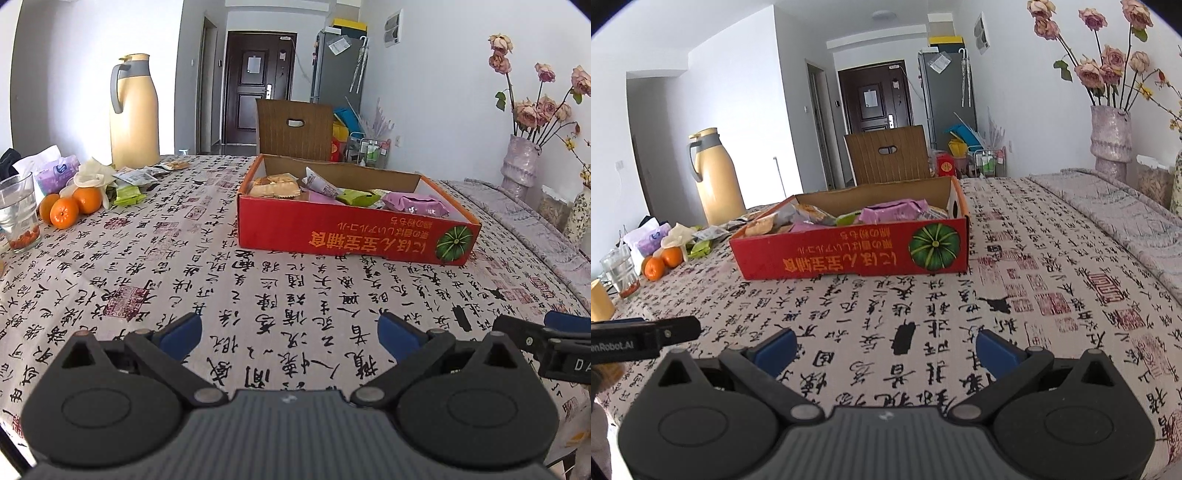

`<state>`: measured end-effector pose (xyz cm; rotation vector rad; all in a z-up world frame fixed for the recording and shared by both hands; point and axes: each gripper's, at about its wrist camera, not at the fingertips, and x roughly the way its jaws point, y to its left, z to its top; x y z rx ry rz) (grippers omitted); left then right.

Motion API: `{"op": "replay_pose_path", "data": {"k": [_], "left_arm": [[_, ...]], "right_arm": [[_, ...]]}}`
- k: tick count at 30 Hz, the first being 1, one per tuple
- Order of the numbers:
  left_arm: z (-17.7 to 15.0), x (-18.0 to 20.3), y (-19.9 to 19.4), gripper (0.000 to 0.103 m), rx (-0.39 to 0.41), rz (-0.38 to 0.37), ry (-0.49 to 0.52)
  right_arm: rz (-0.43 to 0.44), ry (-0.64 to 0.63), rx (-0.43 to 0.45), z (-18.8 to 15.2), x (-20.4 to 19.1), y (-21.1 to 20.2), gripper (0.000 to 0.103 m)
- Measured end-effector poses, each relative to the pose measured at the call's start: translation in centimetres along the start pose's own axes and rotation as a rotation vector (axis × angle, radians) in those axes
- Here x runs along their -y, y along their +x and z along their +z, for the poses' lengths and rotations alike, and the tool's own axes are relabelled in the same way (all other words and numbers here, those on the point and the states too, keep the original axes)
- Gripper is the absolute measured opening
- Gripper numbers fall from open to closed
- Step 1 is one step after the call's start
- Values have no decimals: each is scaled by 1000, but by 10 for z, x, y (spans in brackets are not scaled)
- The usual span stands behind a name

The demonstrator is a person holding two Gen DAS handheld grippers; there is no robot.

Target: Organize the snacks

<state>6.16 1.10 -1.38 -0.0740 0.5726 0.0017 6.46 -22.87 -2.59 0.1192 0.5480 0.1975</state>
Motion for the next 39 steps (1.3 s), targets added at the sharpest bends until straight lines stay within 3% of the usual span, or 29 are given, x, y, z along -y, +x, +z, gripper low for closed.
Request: {"op": "replay_pose_path", "data": {"k": [39], "left_arm": [[-1, 4, 1, 103, -2, -6, 12]], "right_arm": [[-8, 0, -6, -2, 1, 0, 103]]}}
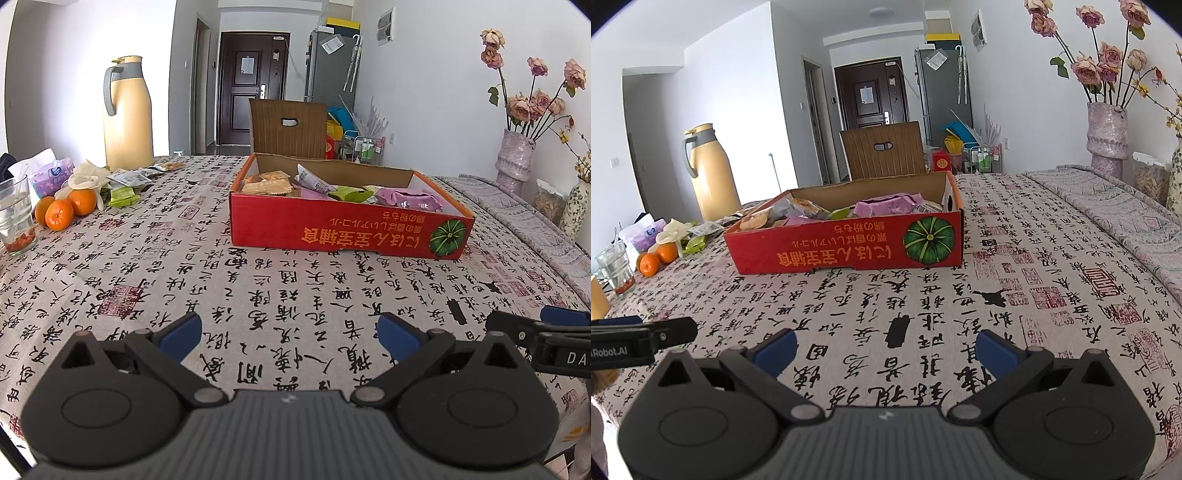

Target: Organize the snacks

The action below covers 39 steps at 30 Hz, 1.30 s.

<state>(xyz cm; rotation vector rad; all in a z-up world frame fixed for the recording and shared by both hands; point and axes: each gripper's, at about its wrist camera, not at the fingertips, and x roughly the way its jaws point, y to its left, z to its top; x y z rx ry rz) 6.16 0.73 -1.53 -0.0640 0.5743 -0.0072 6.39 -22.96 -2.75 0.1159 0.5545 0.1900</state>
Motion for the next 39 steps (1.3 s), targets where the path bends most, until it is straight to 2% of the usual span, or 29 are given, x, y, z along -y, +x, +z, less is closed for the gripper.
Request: {"op": "replay_pose_path", "data": {"k": [39], "left_arm": [[0, 0, 0, 103, 13, -19, 4]], "right_arm": [[-1, -5, -10, -5, 4, 1, 103]]}}
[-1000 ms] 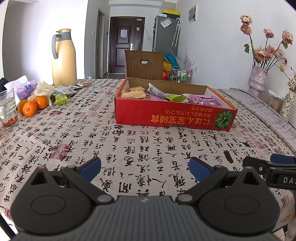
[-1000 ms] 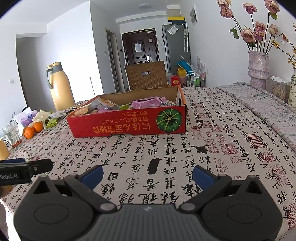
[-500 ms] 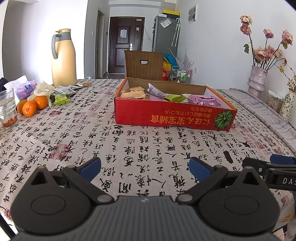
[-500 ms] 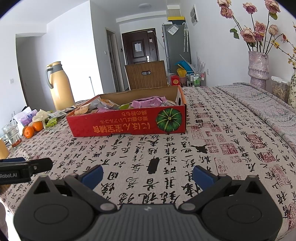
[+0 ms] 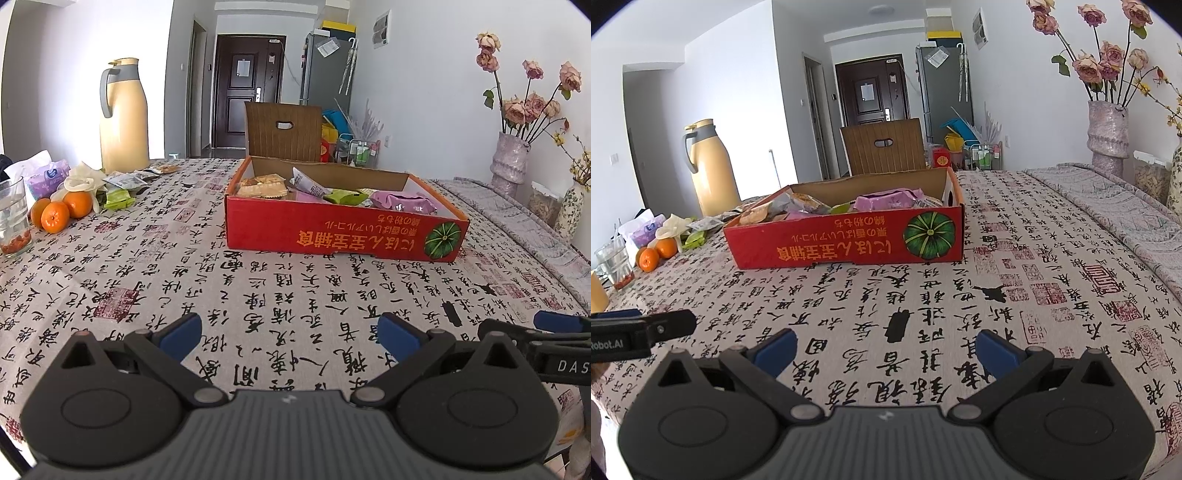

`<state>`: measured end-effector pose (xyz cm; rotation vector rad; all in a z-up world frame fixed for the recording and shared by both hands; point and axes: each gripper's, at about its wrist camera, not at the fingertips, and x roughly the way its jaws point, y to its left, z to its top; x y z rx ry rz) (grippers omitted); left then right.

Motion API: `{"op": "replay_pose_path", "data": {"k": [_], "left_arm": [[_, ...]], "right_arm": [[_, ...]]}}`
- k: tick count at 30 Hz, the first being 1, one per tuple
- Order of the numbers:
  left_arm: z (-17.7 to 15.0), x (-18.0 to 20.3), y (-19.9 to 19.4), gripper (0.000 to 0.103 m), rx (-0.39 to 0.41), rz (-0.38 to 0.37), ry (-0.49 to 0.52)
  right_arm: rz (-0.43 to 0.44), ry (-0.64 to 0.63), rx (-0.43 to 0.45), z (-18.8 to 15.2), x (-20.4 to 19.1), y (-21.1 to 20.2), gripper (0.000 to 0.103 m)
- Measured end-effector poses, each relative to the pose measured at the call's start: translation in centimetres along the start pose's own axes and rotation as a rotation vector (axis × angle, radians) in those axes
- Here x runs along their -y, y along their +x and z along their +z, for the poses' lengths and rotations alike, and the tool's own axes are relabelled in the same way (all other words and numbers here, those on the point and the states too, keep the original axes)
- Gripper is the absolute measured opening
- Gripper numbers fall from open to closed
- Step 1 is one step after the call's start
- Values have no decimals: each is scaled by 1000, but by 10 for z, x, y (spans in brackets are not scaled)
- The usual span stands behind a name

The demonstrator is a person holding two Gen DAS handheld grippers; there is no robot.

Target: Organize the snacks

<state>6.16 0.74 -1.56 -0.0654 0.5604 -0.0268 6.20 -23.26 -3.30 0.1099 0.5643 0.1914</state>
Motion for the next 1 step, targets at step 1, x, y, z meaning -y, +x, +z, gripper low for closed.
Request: {"op": "replay_pose_path", "data": {"k": [1], "left_arm": [[1, 0, 0, 103, 1, 0, 1]], "right_arm": [[0, 0, -1, 0, 0, 0, 103]]}}
